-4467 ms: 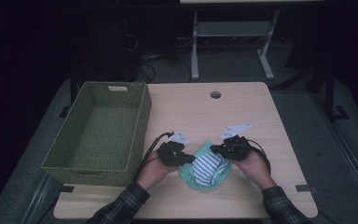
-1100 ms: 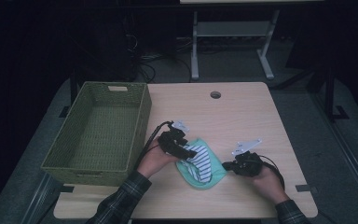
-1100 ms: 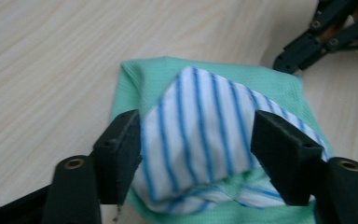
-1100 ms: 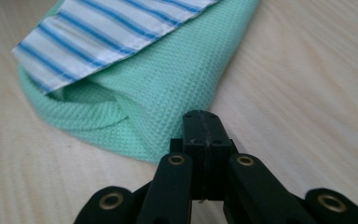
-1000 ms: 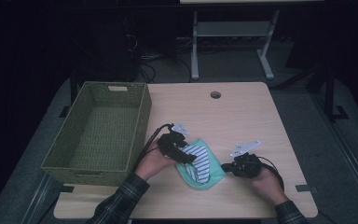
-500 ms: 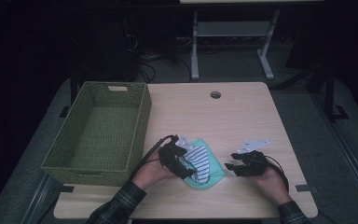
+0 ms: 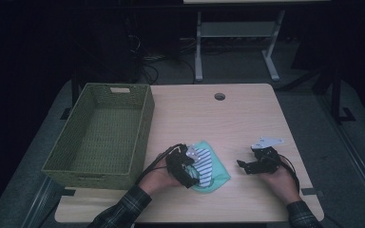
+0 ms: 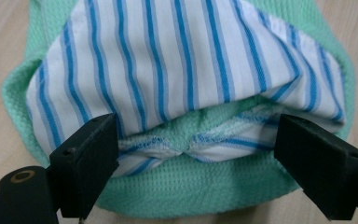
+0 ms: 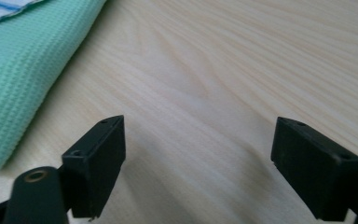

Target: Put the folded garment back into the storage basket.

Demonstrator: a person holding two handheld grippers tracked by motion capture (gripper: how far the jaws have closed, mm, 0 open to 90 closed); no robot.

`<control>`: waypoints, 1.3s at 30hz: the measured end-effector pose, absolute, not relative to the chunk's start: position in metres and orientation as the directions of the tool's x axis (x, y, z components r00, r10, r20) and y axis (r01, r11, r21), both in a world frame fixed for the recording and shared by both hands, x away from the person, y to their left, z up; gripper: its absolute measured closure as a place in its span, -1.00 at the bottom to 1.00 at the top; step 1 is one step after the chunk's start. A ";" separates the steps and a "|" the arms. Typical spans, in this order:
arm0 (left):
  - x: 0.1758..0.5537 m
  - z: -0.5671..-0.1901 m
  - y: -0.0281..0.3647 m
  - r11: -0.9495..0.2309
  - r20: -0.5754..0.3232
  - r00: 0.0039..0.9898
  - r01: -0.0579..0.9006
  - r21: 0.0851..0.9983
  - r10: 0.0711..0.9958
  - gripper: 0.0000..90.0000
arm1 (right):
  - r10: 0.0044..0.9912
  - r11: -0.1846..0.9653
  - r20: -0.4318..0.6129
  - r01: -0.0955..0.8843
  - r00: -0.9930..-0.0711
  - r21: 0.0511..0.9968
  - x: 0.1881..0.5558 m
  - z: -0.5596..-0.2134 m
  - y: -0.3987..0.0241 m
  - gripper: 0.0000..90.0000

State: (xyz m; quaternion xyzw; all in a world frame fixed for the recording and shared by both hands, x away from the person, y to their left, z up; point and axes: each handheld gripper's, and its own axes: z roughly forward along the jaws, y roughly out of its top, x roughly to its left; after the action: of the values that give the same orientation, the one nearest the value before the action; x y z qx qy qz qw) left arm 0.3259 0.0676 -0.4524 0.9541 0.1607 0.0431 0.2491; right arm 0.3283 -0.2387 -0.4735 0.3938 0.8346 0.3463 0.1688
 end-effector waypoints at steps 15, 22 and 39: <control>0.325 -0.454 0.069 -0.821 0.002 0.941 0.294 0.489 0.338 -0.59 | 0.797 0.408 0.021 0.563 -0.604 0.718 0.334 -0.481 -0.242 -0.75; 0.325 -0.450 0.069 -0.823 0.006 0.942 0.290 0.489 0.336 -0.12 | 0.796 0.401 0.035 0.571 -0.604 0.716 0.336 -0.483 -0.242 -0.82; 0.328 -0.447 0.068 -0.803 -0.020 0.934 0.317 0.504 0.356 0.77 | 0.795 0.403 0.038 0.573 -0.606 0.714 0.336 -0.483 -0.242 -0.86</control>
State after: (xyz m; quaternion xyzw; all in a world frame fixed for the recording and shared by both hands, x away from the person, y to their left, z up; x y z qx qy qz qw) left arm 0.3285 0.0677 -0.4471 0.9488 0.1776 0.0377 0.2584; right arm 0.3361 -0.2417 -0.4831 0.4156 0.8227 0.3549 0.1565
